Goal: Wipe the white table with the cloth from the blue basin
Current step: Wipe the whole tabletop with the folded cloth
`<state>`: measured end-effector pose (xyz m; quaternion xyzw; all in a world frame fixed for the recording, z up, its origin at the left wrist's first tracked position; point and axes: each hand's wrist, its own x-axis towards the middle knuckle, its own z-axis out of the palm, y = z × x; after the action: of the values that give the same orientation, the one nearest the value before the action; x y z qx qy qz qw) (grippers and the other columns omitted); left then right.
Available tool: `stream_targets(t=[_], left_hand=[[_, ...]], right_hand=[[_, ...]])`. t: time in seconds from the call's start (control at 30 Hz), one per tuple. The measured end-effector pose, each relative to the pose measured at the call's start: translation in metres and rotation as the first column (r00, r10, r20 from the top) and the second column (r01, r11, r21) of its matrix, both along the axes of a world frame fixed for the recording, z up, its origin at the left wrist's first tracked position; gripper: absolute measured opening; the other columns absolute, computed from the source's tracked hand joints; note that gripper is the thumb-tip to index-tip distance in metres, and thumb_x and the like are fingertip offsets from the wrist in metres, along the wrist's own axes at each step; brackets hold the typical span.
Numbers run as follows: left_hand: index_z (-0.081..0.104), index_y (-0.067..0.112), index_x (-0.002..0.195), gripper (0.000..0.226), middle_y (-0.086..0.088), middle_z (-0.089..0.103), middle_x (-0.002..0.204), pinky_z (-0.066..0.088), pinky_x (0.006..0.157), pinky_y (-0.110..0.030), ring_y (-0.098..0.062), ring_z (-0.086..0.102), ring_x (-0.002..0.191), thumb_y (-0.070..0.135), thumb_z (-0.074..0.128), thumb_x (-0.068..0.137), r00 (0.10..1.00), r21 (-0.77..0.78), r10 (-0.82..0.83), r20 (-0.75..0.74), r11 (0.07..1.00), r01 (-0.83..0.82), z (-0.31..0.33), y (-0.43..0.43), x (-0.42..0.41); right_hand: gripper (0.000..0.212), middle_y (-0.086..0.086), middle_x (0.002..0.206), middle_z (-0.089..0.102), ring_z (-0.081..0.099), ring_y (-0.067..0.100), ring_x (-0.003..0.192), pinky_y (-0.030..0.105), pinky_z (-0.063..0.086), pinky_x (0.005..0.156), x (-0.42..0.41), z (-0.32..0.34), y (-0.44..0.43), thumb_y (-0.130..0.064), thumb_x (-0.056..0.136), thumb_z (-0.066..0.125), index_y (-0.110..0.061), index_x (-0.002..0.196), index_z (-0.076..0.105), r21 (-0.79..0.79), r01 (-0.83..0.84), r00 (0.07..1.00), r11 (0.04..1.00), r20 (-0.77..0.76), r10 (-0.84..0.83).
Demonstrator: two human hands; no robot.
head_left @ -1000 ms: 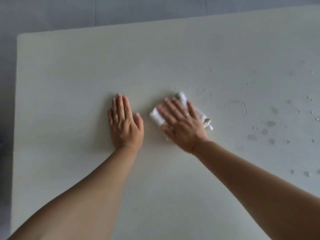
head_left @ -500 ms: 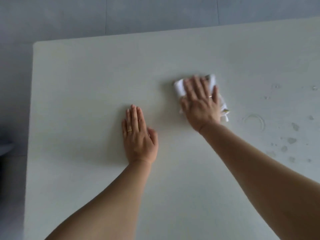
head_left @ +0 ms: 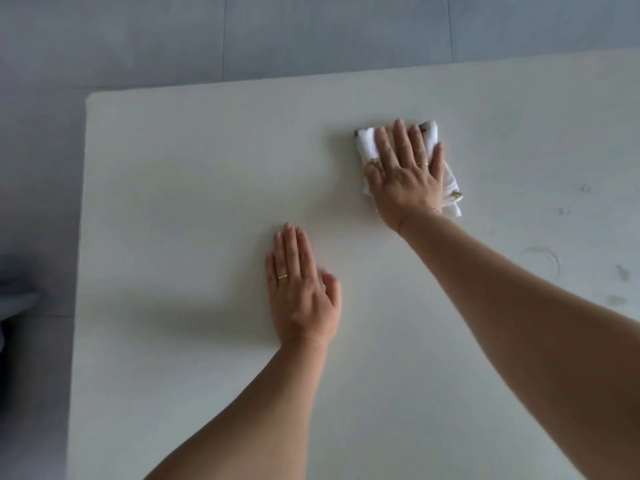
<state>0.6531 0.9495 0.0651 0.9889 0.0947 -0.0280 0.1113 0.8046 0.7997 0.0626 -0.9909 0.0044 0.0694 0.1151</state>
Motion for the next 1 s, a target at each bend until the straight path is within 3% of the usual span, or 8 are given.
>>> stream_targets(t=[0.1, 0.3, 0.43, 0.53, 0.63, 0.77, 0.9, 1.0], left_hand=[[0.029, 0.001, 0.145, 0.067, -0.014, 0.028, 0.154, 0.016, 0.117, -0.041, -0.029, 0.023, 0.143, 0.026, 0.036, 0.083, 1.000, -0.007, 0.002, -0.009, 1.000, -0.002, 0.000, 0.000, 0.001], [0.032, 0.001, 0.144, 0.067, -0.014, 0.030, 0.153, 0.017, 0.117, -0.042, -0.029, 0.025, 0.142, 0.026, 0.036, 0.083, 1.000, -0.010, 0.003, -0.031, 1.000, -0.003, 0.001, 0.000, 0.001], [0.031, 0.001, 0.144, 0.067, -0.014, 0.026, 0.154, 0.014, 0.116, -0.041, -0.030, 0.024, 0.143, 0.027, 0.036, 0.083, 1.000, -0.004, -0.006, -0.025, 1.000, 0.006, 0.000, 0.000, 0.001], [0.031, 0.000, 0.144, 0.068, -0.014, 0.025, 0.155, 0.014, 0.116, -0.042, -0.030, 0.023, 0.143, 0.027, 0.036, 0.082, 0.999, -0.012, -0.002, -0.039, 1.000, 0.001, 0.002, -0.001, 0.002], [0.031, 0.000, 0.144, 0.068, -0.014, 0.025, 0.155, 0.016, 0.116, -0.042, -0.030, 0.023, 0.143, 0.026, 0.036, 0.082, 0.999, -0.017, -0.002, -0.043, 1.000, 0.001, 0.003, -0.001, 0.002], [0.030, 0.000, 0.144, 0.068, -0.014, 0.025, 0.155, 0.015, 0.116, -0.042, -0.030, 0.022, 0.143, 0.026, 0.036, 0.082, 0.999, -0.022, -0.004, -0.041, 1.000, 0.003, 0.004, 0.000, 0.002], [0.029, 0.000, 0.145, 0.068, -0.014, 0.023, 0.155, 0.014, 0.117, -0.042, -0.030, 0.021, 0.143, 0.027, 0.036, 0.083, 0.999, -0.011, -0.011, -0.043, 1.000, 0.011, 0.001, 0.000, 0.002], [0.029, 0.000, 0.145, 0.068, -0.014, 0.024, 0.155, 0.014, 0.117, -0.042, -0.030, 0.022, 0.143, 0.026, 0.036, 0.082, 0.999, -0.007, -0.013, -0.047, 1.000, 0.013, 0.001, 0.000, 0.003]], right_hand=[[0.060, 0.004, 0.160, 0.003, -0.003, 0.024, 0.146, 0.049, -0.013, 0.113, -0.011, 0.000, 0.054, -0.042, 0.096, 0.028, -0.025, 0.151, 0.010, 0.022, 0.174, 0.985, 0.985, -0.011, -0.173], [0.056, -0.001, 0.159, 0.014, 0.009, 0.022, 0.146, 0.046, -0.002, 0.115, -0.009, 0.007, 0.056, -0.046, 0.098, 0.027, -0.030, 0.150, 0.016, -0.052, -0.543, 0.839, 0.838, 0.014, 0.544], [0.056, 0.000, 0.160, 0.006, 0.002, 0.019, 0.147, 0.049, -0.004, 0.115, 0.051, 0.003, 0.008, -0.046, 0.098, 0.024, -0.030, 0.150, 0.012, -0.038, -0.127, 0.992, 0.991, -0.019, 0.126], [0.059, 0.002, 0.160, -0.002, -0.006, 0.023, 0.146, 0.051, -0.010, 0.114, 0.060, 0.002, 0.040, -0.044, 0.097, 0.022, -0.026, 0.151, 0.005, -0.024, 0.204, 0.978, 0.979, -0.045, -0.205], [0.058, 0.003, 0.160, 0.001, -0.005, 0.025, 0.146, 0.050, -0.011, 0.113, 0.043, 0.005, 0.083, -0.042, 0.098, 0.024, -0.025, 0.151, 0.008, 0.012, -0.122, 0.992, 0.992, -0.035, 0.122], [0.058, 0.000, 0.160, 0.008, 0.005, 0.021, 0.147, 0.048, -0.001, 0.116, 0.064, 0.010, 0.058, -0.049, 0.098, 0.025, -0.029, 0.150, 0.012, -0.059, -0.561, 0.828, 0.826, -0.029, 0.560], [0.060, 0.001, 0.160, 0.005, 0.000, 0.019, 0.147, 0.050, -0.002, 0.116, 0.117, 0.004, -0.003, -0.050, 0.095, 0.021, -0.028, 0.150, 0.011, -0.029, -0.063, 0.998, 0.998, -0.029, 0.063], [0.063, 0.007, 0.160, 0.001, -0.002, 0.027, 0.146, 0.053, -0.004, 0.116, 0.114, 0.004, 0.015, -0.048, 0.095, 0.022, -0.022, 0.151, 0.007, -0.059, 0.250, 0.968, 0.966, -0.020, -0.252]])
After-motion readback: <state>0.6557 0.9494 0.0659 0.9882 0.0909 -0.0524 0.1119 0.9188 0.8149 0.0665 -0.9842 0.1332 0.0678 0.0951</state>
